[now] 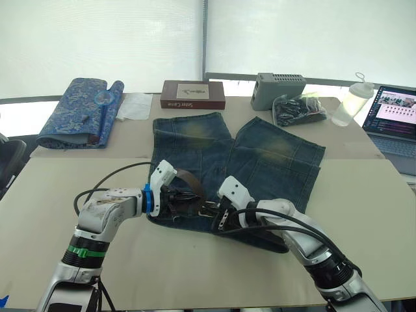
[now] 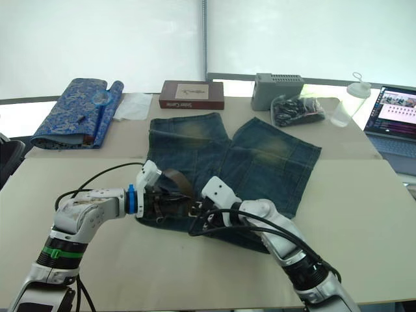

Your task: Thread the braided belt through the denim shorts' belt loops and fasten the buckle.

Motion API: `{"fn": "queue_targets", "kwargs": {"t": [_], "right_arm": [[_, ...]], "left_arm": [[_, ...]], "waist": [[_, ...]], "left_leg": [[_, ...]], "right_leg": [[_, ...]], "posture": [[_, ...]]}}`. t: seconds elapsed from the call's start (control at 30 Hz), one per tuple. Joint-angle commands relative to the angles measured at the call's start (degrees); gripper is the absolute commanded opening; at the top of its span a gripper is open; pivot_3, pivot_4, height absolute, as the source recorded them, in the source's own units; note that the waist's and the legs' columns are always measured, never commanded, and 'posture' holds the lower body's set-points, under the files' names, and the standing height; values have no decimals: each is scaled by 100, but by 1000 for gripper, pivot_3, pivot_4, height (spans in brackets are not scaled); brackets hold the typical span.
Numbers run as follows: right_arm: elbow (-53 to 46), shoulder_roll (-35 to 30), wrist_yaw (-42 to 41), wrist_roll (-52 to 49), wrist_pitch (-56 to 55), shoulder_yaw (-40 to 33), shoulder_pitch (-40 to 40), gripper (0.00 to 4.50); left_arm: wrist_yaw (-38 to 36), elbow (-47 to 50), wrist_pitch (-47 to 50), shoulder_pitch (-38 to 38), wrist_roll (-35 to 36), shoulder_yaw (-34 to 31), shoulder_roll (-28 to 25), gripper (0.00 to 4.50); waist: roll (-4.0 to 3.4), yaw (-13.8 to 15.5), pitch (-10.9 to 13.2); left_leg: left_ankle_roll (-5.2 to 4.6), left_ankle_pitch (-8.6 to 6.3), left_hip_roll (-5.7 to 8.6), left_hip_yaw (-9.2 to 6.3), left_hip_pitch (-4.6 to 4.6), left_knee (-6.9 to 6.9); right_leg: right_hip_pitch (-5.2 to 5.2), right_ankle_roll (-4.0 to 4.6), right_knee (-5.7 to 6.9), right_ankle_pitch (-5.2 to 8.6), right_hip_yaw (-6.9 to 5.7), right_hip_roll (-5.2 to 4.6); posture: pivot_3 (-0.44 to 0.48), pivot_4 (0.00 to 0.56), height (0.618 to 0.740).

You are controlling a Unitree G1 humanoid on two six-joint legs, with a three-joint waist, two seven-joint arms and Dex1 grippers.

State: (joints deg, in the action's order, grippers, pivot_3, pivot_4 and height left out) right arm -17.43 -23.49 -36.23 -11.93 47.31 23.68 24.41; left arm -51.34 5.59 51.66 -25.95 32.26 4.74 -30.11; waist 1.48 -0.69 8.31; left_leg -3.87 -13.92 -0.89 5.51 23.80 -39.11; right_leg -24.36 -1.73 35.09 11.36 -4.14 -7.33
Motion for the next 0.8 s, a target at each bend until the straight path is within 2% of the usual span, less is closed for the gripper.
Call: {"fn": "queue_targets", "kwargs": {"t": [0.03,0.2,0.3,0.4,0.53,0.6,0.63,0.7,0.8], "right_arm": [[348,-67,-13,149,146,237,-184,0],[305,-43,33,126,186,192,-269,0],[253,-34,62,127,211,167,-330,0],[209,-40,71,128,224,134,-378,0],[204,-30,76,133,220,119,-406,0],[211,-20,71,139,211,122,-405,0],[216,-18,69,144,204,126,-403,0],[225,-17,62,155,187,133,-399,0],[228,-20,56,163,176,136,-400,0]], "left_arm": [[24,458,36,-147,248,80,263,53],[203,349,57,-252,71,441,725,53],[272,220,-92,-347,-121,518,799,53],[90,137,-87,-407,-67,390,672,1030],[-105,-186,9,-536,-62,161,328,2946],[-437,-331,-221,-559,-162,224,44,2946],[-505,-420,-287,-587,-190,227,-34,2807],[-675,-556,-372,-636,-202,238,-186,2034],[-836,-667,-594,-617,-334,331,-337,544]], "waist": [[0,2,0],[0,18,0],[0,59,-1],[0,93,-1],[0,82,-1],[0,67,-1],[0,67,-1],[0,71,-1],[0,72,-1]], "left_leg": [[0,0,0,0,0,0],[0,0,2,0,-1,0],[0,0,3,-1,-5,0],[4,-2,4,0,-6,-1],[0,0,3,1,-6,1],[-1,1,2,1,-6,8],[-1,2,1,1,-6,13],[-1,1,2,0,-6,15],[-1,0,3,0,-5,14]], "right_leg": [[0,0,0,0,0,0],[4,-1,-1,-1,0,-1],[9,1,-3,1,0,-2],[7,13,-9,9,0,-4],[6,15,-6,7,1,-4],[3,9,-4,4,1,2],[2,4,-4,2,0,4],[2,1,-4,5,-1,6],[4,7,-9,8,-1,3]], "posture": [[0,150,740],[0,150,740],[0,150,740],[0,150,740],[0,150,740],[0,150,740],[0,150,740],[0,150,740],[0,150,740]]}}
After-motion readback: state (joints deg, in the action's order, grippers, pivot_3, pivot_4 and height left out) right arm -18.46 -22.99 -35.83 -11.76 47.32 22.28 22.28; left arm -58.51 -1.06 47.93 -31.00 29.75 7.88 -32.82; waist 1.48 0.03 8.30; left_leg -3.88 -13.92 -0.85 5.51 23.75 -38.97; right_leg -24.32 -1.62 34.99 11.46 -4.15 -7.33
